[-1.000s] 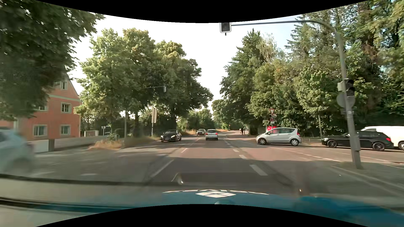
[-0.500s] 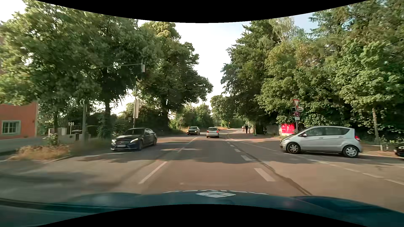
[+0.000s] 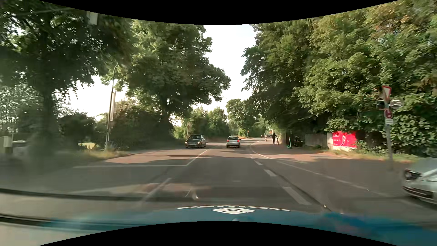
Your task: Follow the waypoints while adhering to traffic rules and regulations
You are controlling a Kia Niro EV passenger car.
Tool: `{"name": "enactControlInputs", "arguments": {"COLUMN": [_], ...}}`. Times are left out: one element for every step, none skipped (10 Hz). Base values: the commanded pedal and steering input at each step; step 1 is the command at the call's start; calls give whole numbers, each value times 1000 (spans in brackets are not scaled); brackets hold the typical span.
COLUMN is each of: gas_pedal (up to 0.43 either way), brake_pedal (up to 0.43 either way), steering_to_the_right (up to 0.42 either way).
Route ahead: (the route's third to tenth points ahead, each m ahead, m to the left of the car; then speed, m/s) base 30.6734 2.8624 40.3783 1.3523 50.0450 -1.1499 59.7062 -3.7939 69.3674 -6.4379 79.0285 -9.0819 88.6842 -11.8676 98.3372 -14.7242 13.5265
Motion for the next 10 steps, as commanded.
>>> {"name": "enactControlInputs", "arguments": {"gas_pedal": [150,150,150,138,138,138,138,138,157,157], "brake_pedal": [0,0,0,0,0,0,0,0,0,0], "steering_to_the_right": [3,5,7,9,10,10,12,17,19,20]}}
